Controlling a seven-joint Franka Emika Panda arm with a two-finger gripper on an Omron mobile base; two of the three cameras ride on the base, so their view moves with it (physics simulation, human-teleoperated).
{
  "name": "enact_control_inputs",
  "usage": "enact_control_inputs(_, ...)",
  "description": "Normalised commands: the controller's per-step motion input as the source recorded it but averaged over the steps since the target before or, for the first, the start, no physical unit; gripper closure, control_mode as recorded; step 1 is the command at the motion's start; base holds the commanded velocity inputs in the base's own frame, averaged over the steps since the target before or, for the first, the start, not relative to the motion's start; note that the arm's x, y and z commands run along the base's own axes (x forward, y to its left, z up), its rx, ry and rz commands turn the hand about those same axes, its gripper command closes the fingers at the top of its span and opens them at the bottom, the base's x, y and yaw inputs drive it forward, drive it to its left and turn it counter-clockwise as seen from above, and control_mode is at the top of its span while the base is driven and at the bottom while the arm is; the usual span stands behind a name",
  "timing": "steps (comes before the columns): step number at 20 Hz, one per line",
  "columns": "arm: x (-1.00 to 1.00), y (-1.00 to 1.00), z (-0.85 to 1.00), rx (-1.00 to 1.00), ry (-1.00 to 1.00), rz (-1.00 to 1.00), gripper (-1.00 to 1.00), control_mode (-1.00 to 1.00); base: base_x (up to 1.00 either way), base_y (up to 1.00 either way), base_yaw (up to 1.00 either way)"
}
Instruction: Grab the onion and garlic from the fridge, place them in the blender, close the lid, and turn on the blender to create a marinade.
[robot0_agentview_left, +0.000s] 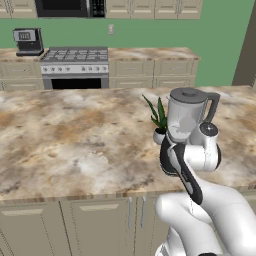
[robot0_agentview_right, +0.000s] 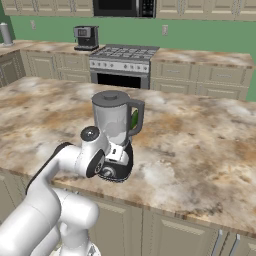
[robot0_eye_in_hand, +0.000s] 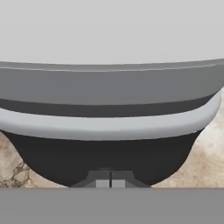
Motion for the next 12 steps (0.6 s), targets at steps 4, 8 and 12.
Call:
enact_control_inputs(4, 0.0, 0.0, 0.0, 0.0, -0.05, 0.0, 1.0, -1.0, 0.0, 0.0, 0.0)
enact_control_inputs(8, 0.07, 0.0, 0.0, -0.02, -0.07, 0.0, 1.0, -1.0, 0.0, 0.0, 0.0)
enact_control_inputs(12, 0.02, 0.0, 0.0, -0.01, -0.02, 0.0, 1.0, -1.0, 0.0, 0.0, 0.0)
